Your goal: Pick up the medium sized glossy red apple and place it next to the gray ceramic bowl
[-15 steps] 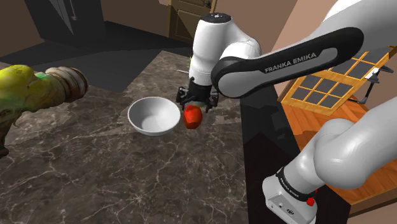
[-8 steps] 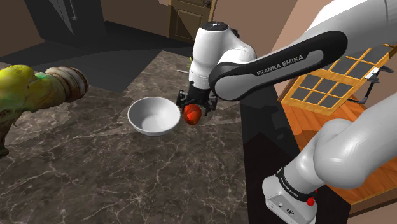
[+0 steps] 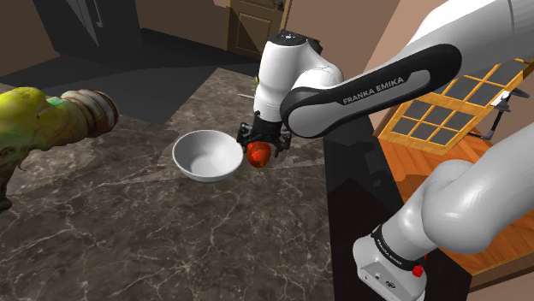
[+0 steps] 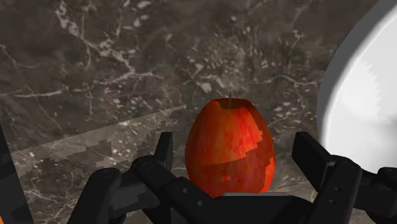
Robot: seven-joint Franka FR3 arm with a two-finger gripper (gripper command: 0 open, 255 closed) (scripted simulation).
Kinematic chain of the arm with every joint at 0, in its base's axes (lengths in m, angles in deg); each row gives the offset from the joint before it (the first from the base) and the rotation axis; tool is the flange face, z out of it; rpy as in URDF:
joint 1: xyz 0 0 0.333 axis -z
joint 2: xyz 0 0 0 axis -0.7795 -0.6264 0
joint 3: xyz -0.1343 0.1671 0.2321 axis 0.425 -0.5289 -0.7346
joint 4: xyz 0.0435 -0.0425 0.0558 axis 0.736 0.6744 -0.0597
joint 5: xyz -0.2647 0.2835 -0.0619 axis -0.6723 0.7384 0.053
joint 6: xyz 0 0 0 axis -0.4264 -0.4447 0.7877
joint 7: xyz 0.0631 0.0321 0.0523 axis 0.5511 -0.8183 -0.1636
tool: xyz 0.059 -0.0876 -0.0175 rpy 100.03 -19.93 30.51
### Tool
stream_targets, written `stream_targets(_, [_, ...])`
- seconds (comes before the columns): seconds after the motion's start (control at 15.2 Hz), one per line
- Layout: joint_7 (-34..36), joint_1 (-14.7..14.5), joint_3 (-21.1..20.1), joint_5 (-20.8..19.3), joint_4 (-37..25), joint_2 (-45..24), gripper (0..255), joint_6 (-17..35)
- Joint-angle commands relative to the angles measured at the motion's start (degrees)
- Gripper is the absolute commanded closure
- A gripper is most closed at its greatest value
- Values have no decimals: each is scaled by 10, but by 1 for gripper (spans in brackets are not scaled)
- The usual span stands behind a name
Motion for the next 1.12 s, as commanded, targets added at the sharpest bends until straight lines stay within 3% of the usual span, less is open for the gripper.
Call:
stream_targets(0.0, [0,0,0,0,1,-1,255,0])
stream_targets(0.59, [0,0,-1,0,0,-2,255,1])
stream_targets(1.06, [-17,-4,3,16,-25,33,255,-57])
